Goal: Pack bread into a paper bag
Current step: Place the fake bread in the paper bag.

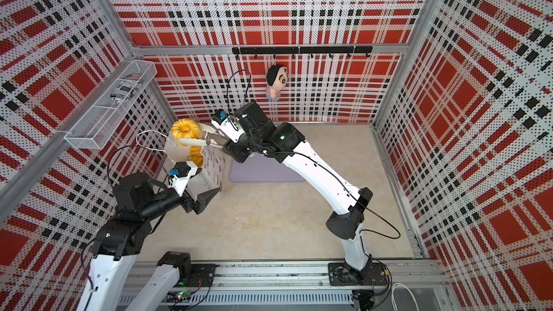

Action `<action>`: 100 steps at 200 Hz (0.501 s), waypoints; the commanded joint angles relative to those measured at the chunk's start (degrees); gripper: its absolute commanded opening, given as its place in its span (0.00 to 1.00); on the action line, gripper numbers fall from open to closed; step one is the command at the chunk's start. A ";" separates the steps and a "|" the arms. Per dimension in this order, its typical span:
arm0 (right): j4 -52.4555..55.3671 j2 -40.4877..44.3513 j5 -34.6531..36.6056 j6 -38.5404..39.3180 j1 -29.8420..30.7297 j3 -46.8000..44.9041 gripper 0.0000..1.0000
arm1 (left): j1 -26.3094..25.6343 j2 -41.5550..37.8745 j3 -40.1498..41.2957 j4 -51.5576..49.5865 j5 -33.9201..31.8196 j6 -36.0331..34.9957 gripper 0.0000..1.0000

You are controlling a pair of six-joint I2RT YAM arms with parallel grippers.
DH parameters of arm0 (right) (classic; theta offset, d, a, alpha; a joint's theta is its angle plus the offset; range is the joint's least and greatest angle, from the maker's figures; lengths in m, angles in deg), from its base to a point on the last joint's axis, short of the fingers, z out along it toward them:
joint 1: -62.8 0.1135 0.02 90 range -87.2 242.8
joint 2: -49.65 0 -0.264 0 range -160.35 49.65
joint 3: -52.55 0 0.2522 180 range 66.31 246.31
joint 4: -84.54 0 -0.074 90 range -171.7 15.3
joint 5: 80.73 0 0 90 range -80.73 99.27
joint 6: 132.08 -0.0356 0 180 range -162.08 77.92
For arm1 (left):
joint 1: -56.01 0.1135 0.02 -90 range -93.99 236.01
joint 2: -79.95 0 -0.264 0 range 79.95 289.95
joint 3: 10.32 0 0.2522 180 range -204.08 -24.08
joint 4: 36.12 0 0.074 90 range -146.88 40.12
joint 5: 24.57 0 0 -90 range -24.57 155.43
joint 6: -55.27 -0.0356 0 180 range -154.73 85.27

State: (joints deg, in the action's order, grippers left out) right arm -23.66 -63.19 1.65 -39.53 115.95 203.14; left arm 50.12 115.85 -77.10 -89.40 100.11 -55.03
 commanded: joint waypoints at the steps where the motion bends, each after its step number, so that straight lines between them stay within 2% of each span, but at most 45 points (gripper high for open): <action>1: -3.01 -0.37 -2.46 1.13 0.47 0.36 0.52 | -0.42 -0.39 -1.52 -0.97 -0.57 0.42 0.98; 63: -3.55 -1.25 -3.89 0.88 0.47 1.43 0.51 | -0.50 -0.45 -1.35 -1.21 -0.75 0.23 0.98; 100: -3.47 -0.49 -1.14 1.30 0.47 1.43 0.52 | -0.52 -0.21 -1.30 -1.24 -0.82 -0.18 0.98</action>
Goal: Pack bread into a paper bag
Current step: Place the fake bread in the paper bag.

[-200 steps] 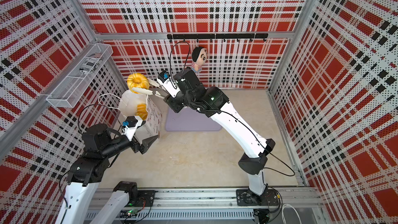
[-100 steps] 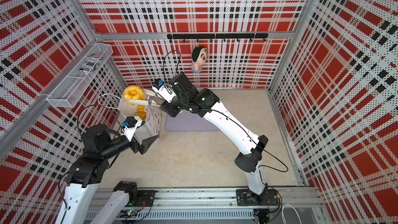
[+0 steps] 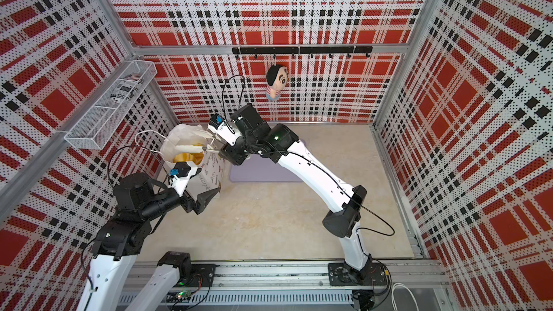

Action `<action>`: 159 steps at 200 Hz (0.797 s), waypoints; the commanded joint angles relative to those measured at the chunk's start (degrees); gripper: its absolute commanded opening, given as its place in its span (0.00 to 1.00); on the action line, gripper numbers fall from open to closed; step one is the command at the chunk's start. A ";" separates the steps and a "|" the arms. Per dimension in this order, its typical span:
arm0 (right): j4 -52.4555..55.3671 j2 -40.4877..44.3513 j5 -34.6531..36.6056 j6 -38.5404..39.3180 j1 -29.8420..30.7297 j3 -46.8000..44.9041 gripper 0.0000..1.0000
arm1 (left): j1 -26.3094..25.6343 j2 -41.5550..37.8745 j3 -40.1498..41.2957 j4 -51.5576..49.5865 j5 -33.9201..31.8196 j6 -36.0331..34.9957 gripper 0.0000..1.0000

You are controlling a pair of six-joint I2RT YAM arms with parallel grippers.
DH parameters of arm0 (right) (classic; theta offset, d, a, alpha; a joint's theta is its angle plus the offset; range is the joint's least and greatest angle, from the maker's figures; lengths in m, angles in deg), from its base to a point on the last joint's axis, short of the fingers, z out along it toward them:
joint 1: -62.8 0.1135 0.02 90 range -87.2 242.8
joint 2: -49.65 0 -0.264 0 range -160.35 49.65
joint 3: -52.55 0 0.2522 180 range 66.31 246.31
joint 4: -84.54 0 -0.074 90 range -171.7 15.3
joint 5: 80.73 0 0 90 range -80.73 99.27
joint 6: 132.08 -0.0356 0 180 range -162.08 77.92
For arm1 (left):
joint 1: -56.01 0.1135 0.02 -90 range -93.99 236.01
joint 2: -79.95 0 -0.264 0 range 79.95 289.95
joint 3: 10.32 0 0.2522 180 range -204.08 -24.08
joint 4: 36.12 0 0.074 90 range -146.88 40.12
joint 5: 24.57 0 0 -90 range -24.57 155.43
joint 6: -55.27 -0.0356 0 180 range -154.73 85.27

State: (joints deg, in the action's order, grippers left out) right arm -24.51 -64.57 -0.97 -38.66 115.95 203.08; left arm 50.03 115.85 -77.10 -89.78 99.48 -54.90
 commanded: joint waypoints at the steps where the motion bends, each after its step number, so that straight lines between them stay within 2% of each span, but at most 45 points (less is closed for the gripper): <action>1: -2.61 0.91 1.69 0.43 0.47 1.49 0.52 | -0.44 -0.17 -1.30 -0.83 -0.15 -0.31 0.98; 38: -3.49 2.17 9.80 0.52 -0.35 0.88 0.59 | -0.52 0.10 -1.34 -0.66 -0.38 -0.40 0.98; 77: -5.52 5.69 8.22 -1.62 -5.35 -1.66 0.59 | -0.43 0.78 -1.17 2.03 -5.04 1.12 0.98; 100: -6.19 8.09 9.85 -1.72 -9.01 -4.48 0.59 | -0.50 0.89 -1.03 5.23 -8.64 2.00 0.98; 159: -11.17 15.59 11.82 -3.38 -18.75 -17.60 0.58 | -0.39 -0.30 -2.03 11.27 -19.45 4.89 0.98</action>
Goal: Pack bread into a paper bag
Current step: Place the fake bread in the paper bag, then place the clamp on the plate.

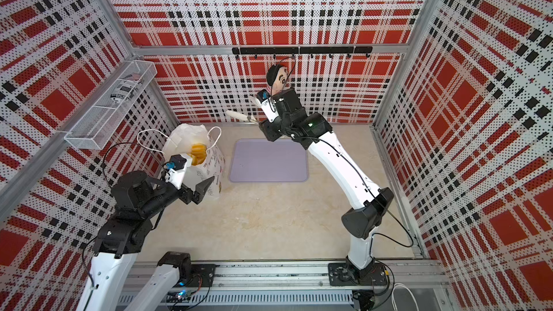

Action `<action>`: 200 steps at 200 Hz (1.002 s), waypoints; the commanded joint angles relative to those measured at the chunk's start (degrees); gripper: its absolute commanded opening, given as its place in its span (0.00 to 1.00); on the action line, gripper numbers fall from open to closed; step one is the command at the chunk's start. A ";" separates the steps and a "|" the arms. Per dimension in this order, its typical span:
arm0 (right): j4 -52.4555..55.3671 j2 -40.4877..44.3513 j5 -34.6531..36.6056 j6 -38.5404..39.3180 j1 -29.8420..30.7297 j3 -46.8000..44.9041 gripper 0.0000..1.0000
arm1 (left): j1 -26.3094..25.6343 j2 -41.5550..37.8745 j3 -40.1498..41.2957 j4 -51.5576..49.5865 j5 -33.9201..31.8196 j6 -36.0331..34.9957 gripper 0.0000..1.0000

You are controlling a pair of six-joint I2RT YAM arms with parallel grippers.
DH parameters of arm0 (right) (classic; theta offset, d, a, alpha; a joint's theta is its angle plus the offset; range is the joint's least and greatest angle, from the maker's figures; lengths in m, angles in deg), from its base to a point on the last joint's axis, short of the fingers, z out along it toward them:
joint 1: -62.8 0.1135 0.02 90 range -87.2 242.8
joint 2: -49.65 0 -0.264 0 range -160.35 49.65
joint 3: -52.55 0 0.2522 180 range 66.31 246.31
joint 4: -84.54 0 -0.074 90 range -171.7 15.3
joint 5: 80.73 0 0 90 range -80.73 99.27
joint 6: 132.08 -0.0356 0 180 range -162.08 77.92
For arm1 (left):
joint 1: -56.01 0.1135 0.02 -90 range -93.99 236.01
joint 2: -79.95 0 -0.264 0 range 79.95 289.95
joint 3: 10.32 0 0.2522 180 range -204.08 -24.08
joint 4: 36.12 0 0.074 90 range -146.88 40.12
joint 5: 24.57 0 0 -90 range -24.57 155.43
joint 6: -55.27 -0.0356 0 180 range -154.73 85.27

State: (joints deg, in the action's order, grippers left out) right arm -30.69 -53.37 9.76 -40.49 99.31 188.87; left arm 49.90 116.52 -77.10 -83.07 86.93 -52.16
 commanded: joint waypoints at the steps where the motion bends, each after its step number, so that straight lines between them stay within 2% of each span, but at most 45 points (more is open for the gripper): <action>1: -5.05 4.45 1.09 -1.56 -2.31 -3.56 0.58 | -0.29 -1.03 -2.06 4.73 -7.12 2.28 0.98; 35: -7.94 7.00 0.71 -2.27 -6.29 -11.06 0.57 | -0.13 -2.13 -2.96 8.28 -14.60 5.85 0.98; 67: -12.24 6.23 0.21 -2.51 -7.07 -19.26 0.57 | 0.63 -1.50 -2.61 9.46 -20.02 9.07 0.98; 118: -24.73 0.99 -3.78 -4.75 -7.75 -33.15 0.56 | 3.27 -4.18 -1.23 11.61 -22.20 10.46 0.98; 160: -31.27 -6.11 -6.89 -6.05 -7.93 -36.54 0.54 | 8.37 -3.62 2.87 13.91 -15.97 12.27 0.98; 200: -34.55 -10.38 -7.41 -6.14 -7.99 -37.36 0.56 | 19.48 -2.60 9.73 19.54 -5.64 16.51 0.98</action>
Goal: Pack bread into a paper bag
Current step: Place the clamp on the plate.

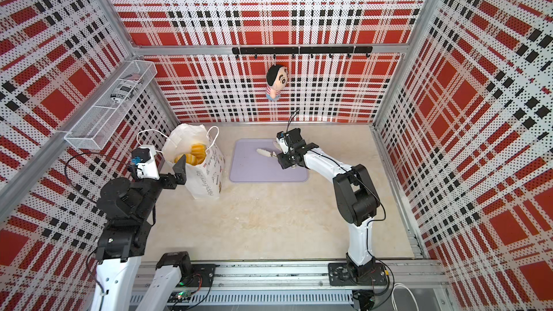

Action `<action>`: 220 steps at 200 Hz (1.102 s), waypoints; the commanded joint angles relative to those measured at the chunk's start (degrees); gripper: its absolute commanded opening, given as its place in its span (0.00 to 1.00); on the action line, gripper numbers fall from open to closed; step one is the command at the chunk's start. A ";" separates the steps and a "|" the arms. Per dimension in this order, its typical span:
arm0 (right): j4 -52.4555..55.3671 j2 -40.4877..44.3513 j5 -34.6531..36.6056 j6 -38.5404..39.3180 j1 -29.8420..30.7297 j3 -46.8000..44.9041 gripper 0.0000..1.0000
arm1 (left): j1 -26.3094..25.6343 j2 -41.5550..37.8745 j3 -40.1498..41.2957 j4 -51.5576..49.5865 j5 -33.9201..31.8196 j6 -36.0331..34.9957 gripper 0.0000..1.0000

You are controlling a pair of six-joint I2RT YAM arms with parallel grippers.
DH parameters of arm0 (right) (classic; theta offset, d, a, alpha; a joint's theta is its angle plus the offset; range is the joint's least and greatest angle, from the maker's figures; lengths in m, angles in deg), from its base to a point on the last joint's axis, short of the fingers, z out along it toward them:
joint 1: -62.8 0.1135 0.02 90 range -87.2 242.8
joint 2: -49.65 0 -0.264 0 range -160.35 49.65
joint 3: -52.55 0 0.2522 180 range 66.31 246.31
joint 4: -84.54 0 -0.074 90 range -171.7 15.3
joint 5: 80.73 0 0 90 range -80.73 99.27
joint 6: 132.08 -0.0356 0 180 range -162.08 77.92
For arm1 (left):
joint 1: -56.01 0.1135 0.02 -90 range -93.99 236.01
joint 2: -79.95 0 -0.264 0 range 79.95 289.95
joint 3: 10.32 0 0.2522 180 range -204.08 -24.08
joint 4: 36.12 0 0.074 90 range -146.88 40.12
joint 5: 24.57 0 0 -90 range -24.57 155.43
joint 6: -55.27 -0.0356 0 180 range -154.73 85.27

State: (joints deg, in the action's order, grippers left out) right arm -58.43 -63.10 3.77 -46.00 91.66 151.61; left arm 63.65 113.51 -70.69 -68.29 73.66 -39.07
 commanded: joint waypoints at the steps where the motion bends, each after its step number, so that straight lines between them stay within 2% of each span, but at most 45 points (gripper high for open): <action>1: -6.87 -0.68 -1.43 -0.64 -0.36 -0.07 0.56 | 6.08 0.34 3.48 4.91 7.87 3.44 0.98; 33: -7.53 -2.78 -0.92 -0.52 -0.58 0.52 0.59 | 14.87 -3.34 8.82 9.40 12.65 5.01 0.98; 49: -8.13 -3.77 -0.92 -0.49 -0.74 0.79 0.60 | 14.93 -4.03 9.67 9.53 11.96 5.26 0.98; 82: -8.67 -6.05 -0.70 -0.67 -1.05 2.01 0.65 | 15.04 -4.18 12.69 11.42 15.06 8.39 0.98; 88: -8.86 -6.29 -0.66 -0.80 -1.06 2.01 0.67 | 15.04 -4.41 13.71 12.35 15.77 9.56 0.98; 94: -8.81 -6.54 -0.66 -0.79 -1.08 2.19 0.75 | 15.04 -4.61 15.16 13.48 17.12 10.57 0.98; 124: -8.28 -6.70 -0.53 -0.78 -1.18 2.58 0.84 | 15.04 -5.16 19.68 14.08 20.41 12.44 0.98; 136: -8.06 -6.32 -0.15 -0.61 -1.12 2.56 0.92 | 13.74 -5.64 20.13 13.94 20.46 12.71 0.98; 149: -8.00 -5.84 0.67 -0.51 -1.17 2.67 0.96 | 11.26 -6.19 19.89 13.84 18.44 12.87 0.98; 179: -7.19 -3.97 1.80 -0.54 -1.14 3.64 1.00 | 7.55 -4.84 19.80 12.32 13.22 12.20 0.98; 220: -6.62 0.64 5.18 0.01 -1.18 3.74 1.00 | 4.60 -1.63 21.99 14.07 13.35 12.00 0.98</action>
State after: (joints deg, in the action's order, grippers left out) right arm -65.07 -67.87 5.85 -46.37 90.79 154.03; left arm 69.92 110.86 -50.08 -56.18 88.13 -27.14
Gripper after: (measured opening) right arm 0.999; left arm 0.982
